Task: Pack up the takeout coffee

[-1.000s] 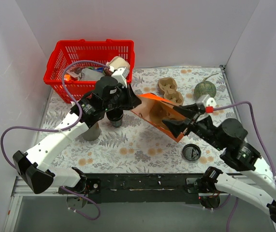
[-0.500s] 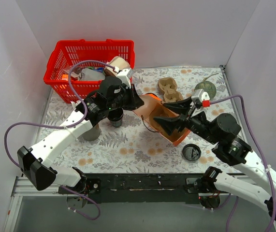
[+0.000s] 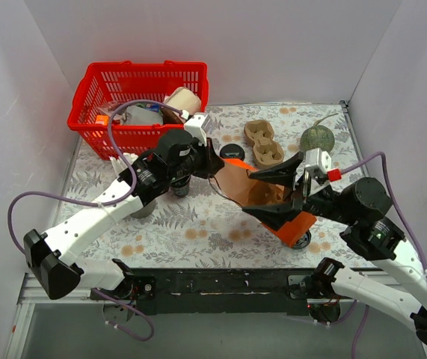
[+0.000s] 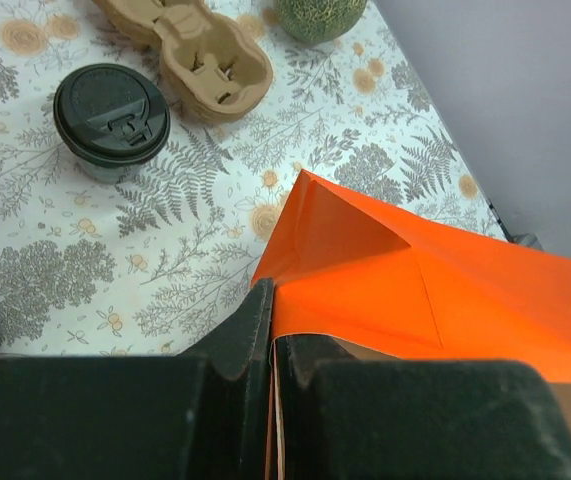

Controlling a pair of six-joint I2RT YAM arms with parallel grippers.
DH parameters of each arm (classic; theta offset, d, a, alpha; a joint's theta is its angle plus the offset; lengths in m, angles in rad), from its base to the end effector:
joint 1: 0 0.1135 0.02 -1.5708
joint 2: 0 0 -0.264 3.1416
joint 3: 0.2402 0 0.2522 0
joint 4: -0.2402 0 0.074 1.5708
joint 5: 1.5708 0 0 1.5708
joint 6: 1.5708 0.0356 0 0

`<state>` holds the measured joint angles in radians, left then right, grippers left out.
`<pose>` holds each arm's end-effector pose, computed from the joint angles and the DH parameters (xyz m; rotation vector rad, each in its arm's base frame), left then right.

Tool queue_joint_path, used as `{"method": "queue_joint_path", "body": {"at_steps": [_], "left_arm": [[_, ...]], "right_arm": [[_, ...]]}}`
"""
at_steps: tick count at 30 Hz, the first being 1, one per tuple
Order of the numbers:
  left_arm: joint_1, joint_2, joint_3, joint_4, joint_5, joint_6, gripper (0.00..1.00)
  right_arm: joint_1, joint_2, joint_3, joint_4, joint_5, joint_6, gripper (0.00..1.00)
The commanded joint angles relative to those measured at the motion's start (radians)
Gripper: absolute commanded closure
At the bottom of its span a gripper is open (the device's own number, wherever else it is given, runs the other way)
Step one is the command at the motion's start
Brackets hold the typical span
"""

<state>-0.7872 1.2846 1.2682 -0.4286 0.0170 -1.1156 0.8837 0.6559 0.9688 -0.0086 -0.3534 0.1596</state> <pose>0.2045 -0.2061 0.3756 -0.3544 2.2123 -1.1621 0.0716 0.1066 0.4392 -0.7741 1.1299 1.1094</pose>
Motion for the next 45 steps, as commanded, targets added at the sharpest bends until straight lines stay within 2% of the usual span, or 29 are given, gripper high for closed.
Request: {"method": "queue_joint_path", "body": {"at_steps": [1,4,5,8,10,15,16,19,24,25,28,29,30,31,35,37,38,42,45], "left_arm": [[0.016,0.039,0.046,-0.079,-0.143,0.016,1.00],[0.009,0.050,0.050,-0.081,-0.120,-0.015,1.00],[0.006,0.048,0.053,-0.082,-0.130,-0.033,1.00],[-0.010,0.042,0.060,-0.090,-0.225,-0.105,1.00],[-0.026,0.044,0.071,-0.104,-0.327,-0.140,1.00],[-0.035,0.035,0.068,-0.113,-0.425,-0.167,1.00],[-0.035,0.030,0.066,-0.116,-0.449,-0.174,1.00],[-0.035,0.009,0.057,-0.111,-0.453,-0.181,1.00],[-0.037,-0.027,0.033,-0.093,-0.450,-0.168,1.00],[-0.038,-0.036,0.023,-0.085,-0.445,-0.167,1.00],[-0.040,-0.054,-0.012,-0.055,-0.422,-0.136,1.00],[-0.040,-0.053,-0.012,-0.050,-0.414,-0.129,1.00],[-0.041,-0.048,-0.012,-0.050,-0.399,-0.127,1.00],[-0.043,-0.047,-0.012,-0.050,-0.390,-0.118,1.00],[-0.047,-0.039,-0.016,-0.027,-0.371,-0.098,1.00],[-0.047,-0.036,-0.020,-0.016,-0.355,-0.095,1.00],[-0.047,-0.034,-0.023,-0.013,-0.351,-0.090,1.00],[-0.056,-0.048,-0.039,0.008,-0.304,-0.072,1.00],[-0.069,-0.076,-0.047,0.025,-0.284,-0.064,1.00]], "right_arm": [[0.005,-0.001,0.044,0.138,-0.265,0.094,0.10],[0.006,0.057,0.070,0.030,-0.008,0.231,0.10],[0.006,0.073,0.074,-0.038,0.199,0.279,0.10],[0.006,0.146,0.134,-0.201,0.547,0.467,0.10],[0.006,0.194,0.211,-0.326,0.583,0.486,0.07],[0.005,0.228,0.263,-0.525,0.608,0.579,0.04],[0.006,0.232,0.275,-0.618,0.607,0.637,0.04],[0.004,0.228,0.268,-0.729,0.593,0.701,0.03],[0.004,0.165,0.248,-0.788,0.648,0.765,0.02],[0.004,0.147,0.228,-0.753,0.643,0.752,0.02],[0.006,0.055,0.111,-0.454,0.466,0.626,0.02],[0.005,0.036,0.088,-0.377,0.330,0.609,0.02],[0.004,0.018,0.059,-0.244,0.268,0.601,0.02],[0.004,0.021,0.064,-0.214,0.213,0.607,0.02],[0.004,0.144,0.180,-0.298,-0.107,0.641,0.02],[0.004,0.188,0.212,-0.336,-0.203,0.667,0.02],[0.004,0.217,0.206,-0.323,-0.299,0.684,0.02],[0.001,0.251,0.144,-0.153,-0.423,0.794,0.02],[-0.025,0.319,0.142,-0.198,-0.437,0.816,0.02]]}}
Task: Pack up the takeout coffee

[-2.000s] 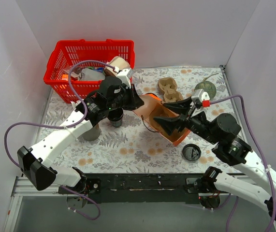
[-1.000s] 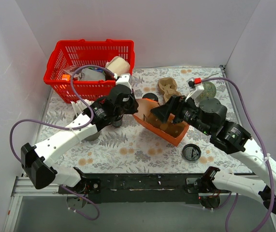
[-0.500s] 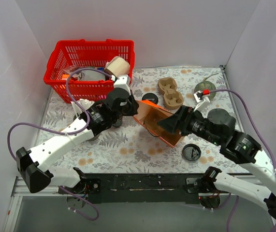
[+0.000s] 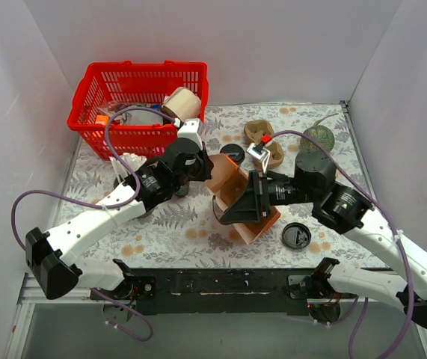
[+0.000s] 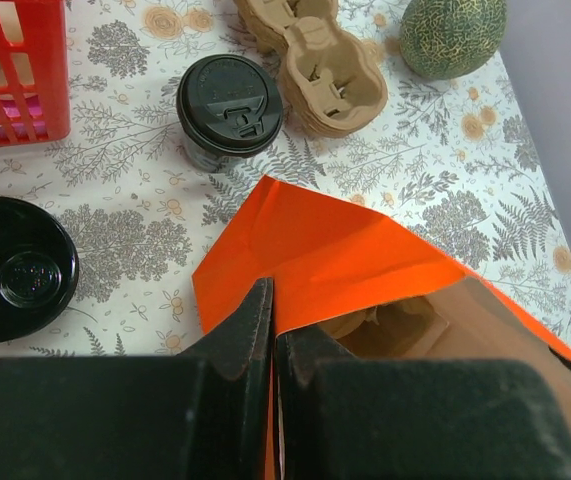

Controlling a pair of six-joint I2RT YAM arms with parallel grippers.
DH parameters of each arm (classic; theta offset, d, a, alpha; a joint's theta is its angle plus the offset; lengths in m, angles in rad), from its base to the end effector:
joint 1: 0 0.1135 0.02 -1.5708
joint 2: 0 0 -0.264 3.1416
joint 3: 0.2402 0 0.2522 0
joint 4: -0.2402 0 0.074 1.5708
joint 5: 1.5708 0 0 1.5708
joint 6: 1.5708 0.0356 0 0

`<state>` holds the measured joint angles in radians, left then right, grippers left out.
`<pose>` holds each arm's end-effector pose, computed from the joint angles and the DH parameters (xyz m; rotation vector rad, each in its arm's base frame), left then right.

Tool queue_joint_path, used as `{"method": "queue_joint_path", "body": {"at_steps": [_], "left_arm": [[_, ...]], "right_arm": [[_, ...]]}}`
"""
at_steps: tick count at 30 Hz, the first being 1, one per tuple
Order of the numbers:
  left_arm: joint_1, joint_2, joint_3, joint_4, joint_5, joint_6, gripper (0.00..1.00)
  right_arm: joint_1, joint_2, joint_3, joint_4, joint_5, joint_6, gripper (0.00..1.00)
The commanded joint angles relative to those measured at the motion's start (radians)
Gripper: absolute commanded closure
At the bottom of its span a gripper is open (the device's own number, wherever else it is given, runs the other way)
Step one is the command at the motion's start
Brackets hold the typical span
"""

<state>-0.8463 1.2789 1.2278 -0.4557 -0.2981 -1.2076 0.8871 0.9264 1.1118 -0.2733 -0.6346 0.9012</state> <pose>0.1975 -0.2074 0.3613 -0.5832 2.1172 -0.9319 0.1058 0.1633 0.4197 -0.5684 1.9395 1.7799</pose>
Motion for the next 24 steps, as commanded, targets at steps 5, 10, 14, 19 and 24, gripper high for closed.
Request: {"method": "queue_joint_path", "body": {"at_steps": [5,10,14,19,24], "left_arm": [[-0.027,-0.099,-0.016,0.068,0.043,0.039,1.00],[-0.033,-0.107,-0.030,0.077,0.063,0.048,1.00],[-0.033,-0.118,-0.059,0.098,0.034,0.063,1.00],[-0.033,-0.131,-0.099,0.132,-0.001,0.115,1.00],[-0.034,-0.147,-0.099,0.152,0.074,0.174,1.00]], "right_arm": [[-0.045,0.095,-0.067,0.365,-0.295,0.128,0.02],[-0.045,0.140,-0.029,0.441,-0.349,0.162,0.02],[-0.046,0.125,0.012,0.435,-0.375,0.105,0.02],[-0.047,0.042,0.221,-0.087,-0.057,-0.333,0.02],[-0.046,-0.119,0.220,-0.231,0.692,-0.438,0.02]]}}
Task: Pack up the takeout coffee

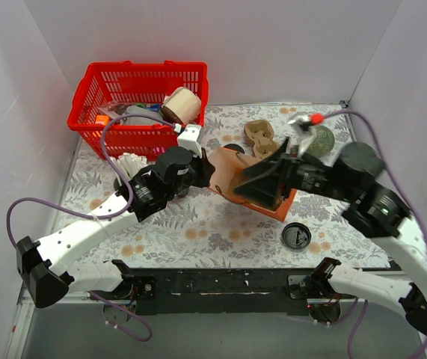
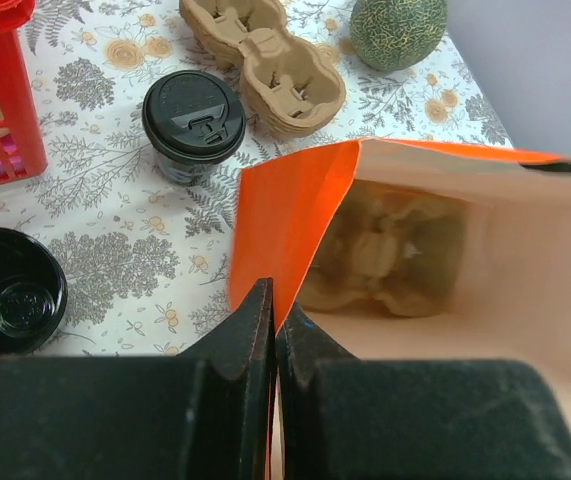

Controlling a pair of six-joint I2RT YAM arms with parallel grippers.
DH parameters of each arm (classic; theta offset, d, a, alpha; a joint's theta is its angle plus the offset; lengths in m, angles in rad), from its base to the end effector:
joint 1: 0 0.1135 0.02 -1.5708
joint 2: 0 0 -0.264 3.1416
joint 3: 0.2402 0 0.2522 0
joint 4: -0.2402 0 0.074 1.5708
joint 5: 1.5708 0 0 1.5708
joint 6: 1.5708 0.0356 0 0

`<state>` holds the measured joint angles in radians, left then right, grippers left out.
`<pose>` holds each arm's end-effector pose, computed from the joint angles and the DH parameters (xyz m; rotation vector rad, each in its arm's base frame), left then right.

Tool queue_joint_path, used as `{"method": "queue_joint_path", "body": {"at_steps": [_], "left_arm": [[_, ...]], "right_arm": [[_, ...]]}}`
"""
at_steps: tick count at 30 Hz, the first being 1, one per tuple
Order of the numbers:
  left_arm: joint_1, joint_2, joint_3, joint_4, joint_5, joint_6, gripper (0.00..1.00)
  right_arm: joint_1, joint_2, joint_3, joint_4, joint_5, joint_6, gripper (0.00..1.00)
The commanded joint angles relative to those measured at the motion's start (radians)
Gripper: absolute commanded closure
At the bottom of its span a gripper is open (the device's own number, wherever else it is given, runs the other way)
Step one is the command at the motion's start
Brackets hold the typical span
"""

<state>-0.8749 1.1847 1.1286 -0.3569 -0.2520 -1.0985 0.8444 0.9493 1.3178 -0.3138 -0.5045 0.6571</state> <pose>0.1785 -0.1999 0.3607 -0.4097 2.0808 -1.0047 0.1055 0.1446 0.4781 -0.6148 1.6361 1.5330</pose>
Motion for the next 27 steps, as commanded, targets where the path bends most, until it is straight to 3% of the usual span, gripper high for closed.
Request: {"method": "queue_joint_path", "body": {"at_steps": [1,7,17,27], "left_arm": [[-0.006,-0.054,-0.001,0.053,0.031,0.068,1.00],[-0.006,-0.046,0.020,0.047,0.080,0.101,1.00],[-0.029,-0.060,0.059,0.010,0.284,0.380,1.00],[-0.039,-0.017,0.174,-0.065,0.339,0.509,1.00]], "right_arm": [[-0.004,-0.161,-0.001,-0.188,0.584,-0.217,0.02],[-0.005,-0.222,-0.045,-0.122,0.422,-0.362,0.02],[-0.005,-0.290,-0.192,-0.033,0.745,-0.448,0.02],[-0.004,-0.402,-0.255,0.050,0.784,-0.582,0.02]]}}
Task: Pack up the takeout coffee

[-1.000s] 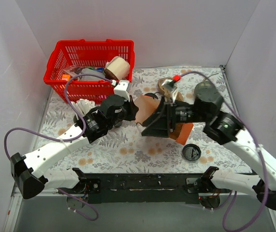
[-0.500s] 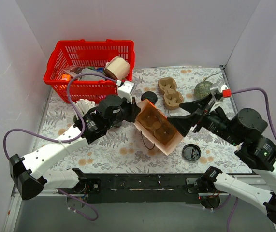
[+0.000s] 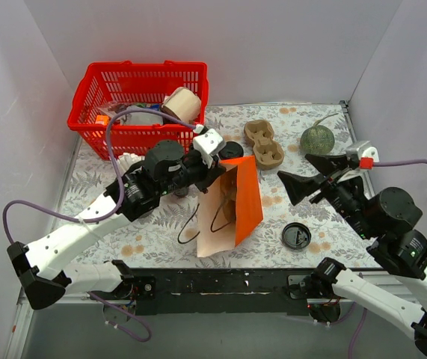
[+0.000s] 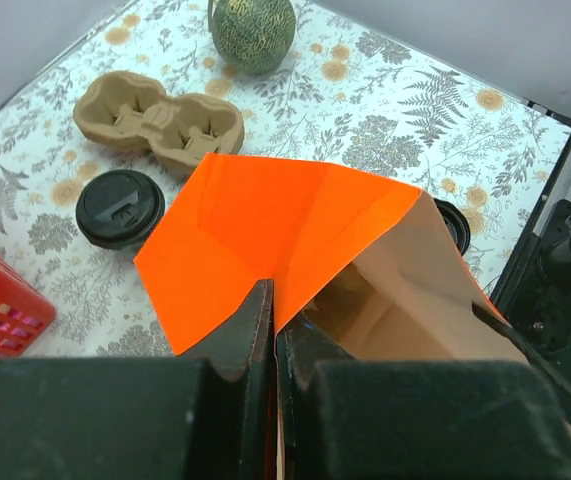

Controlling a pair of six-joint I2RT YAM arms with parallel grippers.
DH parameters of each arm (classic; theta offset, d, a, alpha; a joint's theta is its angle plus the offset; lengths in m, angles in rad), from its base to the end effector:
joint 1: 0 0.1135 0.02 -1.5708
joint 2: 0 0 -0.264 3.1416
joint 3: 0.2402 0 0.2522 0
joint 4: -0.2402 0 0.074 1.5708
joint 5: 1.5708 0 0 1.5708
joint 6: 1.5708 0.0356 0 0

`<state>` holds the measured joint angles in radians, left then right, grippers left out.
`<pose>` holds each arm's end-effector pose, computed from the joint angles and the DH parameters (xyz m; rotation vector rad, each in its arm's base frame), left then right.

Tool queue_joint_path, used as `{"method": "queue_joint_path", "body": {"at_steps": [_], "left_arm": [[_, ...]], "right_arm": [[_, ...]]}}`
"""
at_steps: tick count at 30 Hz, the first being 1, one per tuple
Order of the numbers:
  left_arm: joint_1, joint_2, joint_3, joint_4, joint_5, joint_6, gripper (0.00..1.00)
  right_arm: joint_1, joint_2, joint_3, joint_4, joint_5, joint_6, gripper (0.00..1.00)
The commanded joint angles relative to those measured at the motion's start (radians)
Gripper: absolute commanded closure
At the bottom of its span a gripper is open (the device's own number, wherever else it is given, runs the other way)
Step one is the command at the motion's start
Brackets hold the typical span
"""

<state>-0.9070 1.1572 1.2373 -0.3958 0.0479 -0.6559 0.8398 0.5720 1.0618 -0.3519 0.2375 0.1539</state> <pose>0.1573 -0.2038 0.4006 0.2912 2.0237 -1.0792 0.0687 0.0640 0.4395 -0.3015 1.4375 0.6439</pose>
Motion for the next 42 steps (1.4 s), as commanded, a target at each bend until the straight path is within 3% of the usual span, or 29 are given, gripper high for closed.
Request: {"method": "queue_joint_path", "body": {"at_steps": [1,10,16,21,24,29,31,32,37,42], "left_arm": [[-0.010,0.016,0.071,-0.035,0.030,0.067,1.00],[-0.043,0.127,0.178,-0.127,-0.192,-0.034,1.00],[-0.081,0.145,0.197,-0.140,-0.255,-0.088,1.00],[-0.090,0.162,0.244,-0.173,-0.348,-0.184,1.00],[-0.090,0.167,0.283,-0.213,-0.443,-0.304,1.00],[-0.090,0.191,0.353,-0.412,-0.551,-0.647,1.00],[-0.090,0.205,0.387,-0.515,-0.583,-0.755,1.00],[-0.090,0.206,0.390,-0.553,-0.586,-0.877,1.00],[-0.090,0.191,0.344,-0.632,-0.628,-1.053,1.00],[-0.090,0.165,0.280,-0.643,-0.631,-1.191,1.00]], "right_arm": [[0.001,-0.023,0.003,0.080,0.046,-0.091,0.02],[0.001,0.041,0.084,-0.050,0.106,-0.083,0.02],[0.001,0.138,0.148,-0.162,-0.013,-0.076,0.02],[0.001,0.236,0.226,-0.251,-0.218,-0.054,0.02],[0.001,0.269,0.289,-0.307,-0.083,0.007,0.02],[0.001,0.301,0.343,-0.401,0.150,0.163,0.02],[0.001,0.336,0.409,-0.484,0.154,0.209,0.02],[-0.001,0.368,0.464,-0.555,0.145,0.267,0.02],[0.001,0.465,0.552,-0.821,0.210,0.386,0.02],[-0.001,0.437,0.529,-0.833,0.275,0.486,0.03]]}}
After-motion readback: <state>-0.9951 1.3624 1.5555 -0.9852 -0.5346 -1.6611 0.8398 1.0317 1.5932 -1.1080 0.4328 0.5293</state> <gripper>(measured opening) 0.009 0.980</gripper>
